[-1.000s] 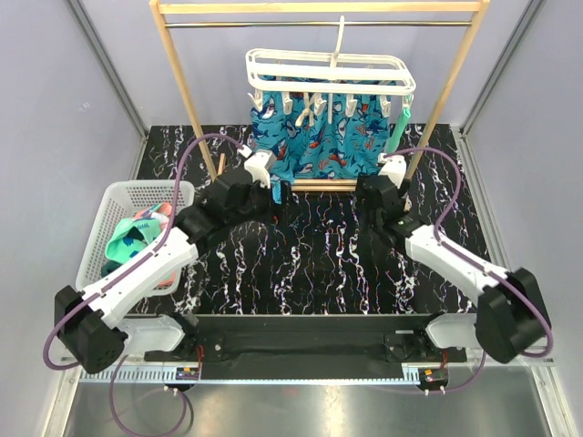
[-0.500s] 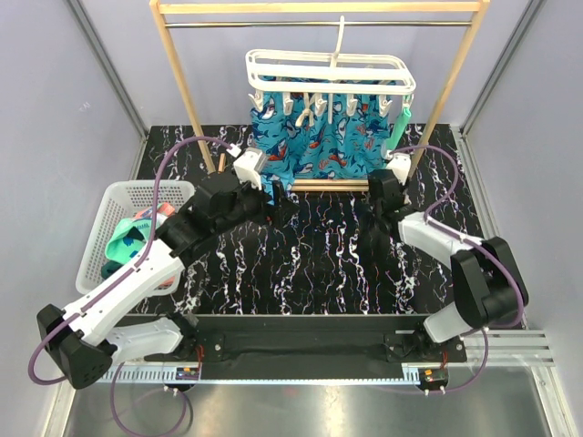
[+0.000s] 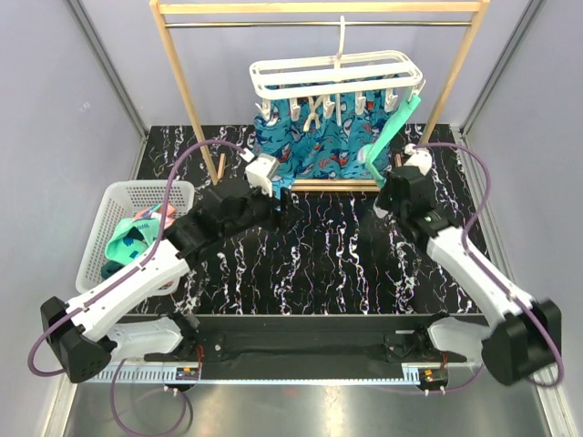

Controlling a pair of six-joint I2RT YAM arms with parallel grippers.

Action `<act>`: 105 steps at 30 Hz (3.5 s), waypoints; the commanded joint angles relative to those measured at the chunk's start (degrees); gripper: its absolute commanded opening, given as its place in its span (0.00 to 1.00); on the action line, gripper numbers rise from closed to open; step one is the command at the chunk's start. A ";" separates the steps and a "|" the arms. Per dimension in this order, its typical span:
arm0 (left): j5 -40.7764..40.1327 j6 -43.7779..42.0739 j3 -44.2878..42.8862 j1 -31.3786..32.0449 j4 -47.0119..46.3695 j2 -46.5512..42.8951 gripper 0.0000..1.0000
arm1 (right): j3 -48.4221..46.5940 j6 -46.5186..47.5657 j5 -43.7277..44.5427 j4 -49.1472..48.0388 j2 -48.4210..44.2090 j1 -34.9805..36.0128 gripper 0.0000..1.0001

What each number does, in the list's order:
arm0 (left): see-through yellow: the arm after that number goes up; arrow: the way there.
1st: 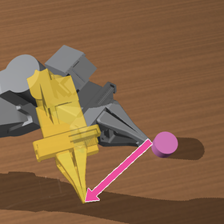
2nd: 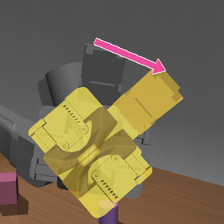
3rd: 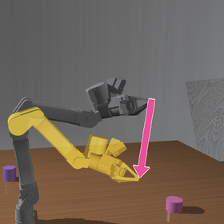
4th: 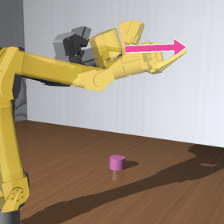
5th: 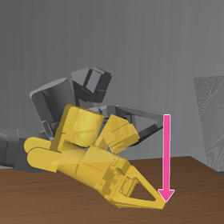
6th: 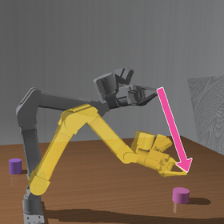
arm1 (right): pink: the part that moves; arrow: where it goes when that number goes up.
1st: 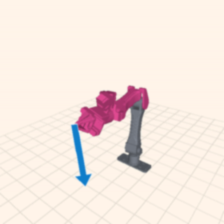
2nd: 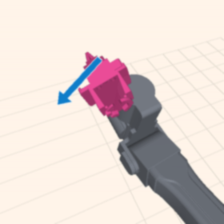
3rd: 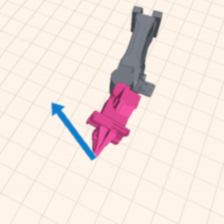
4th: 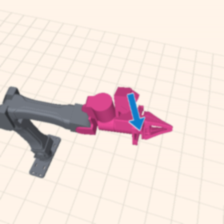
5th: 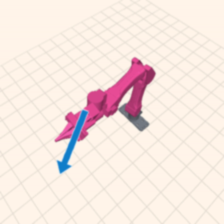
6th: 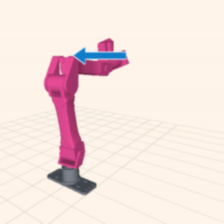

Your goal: Remove the socks clipped to the hanger

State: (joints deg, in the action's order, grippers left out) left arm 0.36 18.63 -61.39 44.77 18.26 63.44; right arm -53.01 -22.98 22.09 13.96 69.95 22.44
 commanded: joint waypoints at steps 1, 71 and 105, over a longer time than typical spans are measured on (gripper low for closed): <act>-1.07 -0.62 -4.17 1.37 -1.92 2.91 0.74 | -2.10 -4.00 -8.10 7.66 -7.17 -0.20 0.00; 18.27 -5.28 -4.45 9.98 -16.15 9.95 0.00 | -62.47 20.86 2.88 30.61 10.90 -1.69 0.60; 18.71 -4.57 -3.39 9.89 -17.29 8.98 0.00 | -50.00 22.63 -6.79 10.39 12.75 -8.46 0.55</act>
State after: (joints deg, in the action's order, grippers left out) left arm 18.85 14.39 -64.99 54.54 4.49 74.61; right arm -103.39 -1.06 16.82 29.04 84.07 14.61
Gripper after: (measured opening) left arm 0.061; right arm 0.553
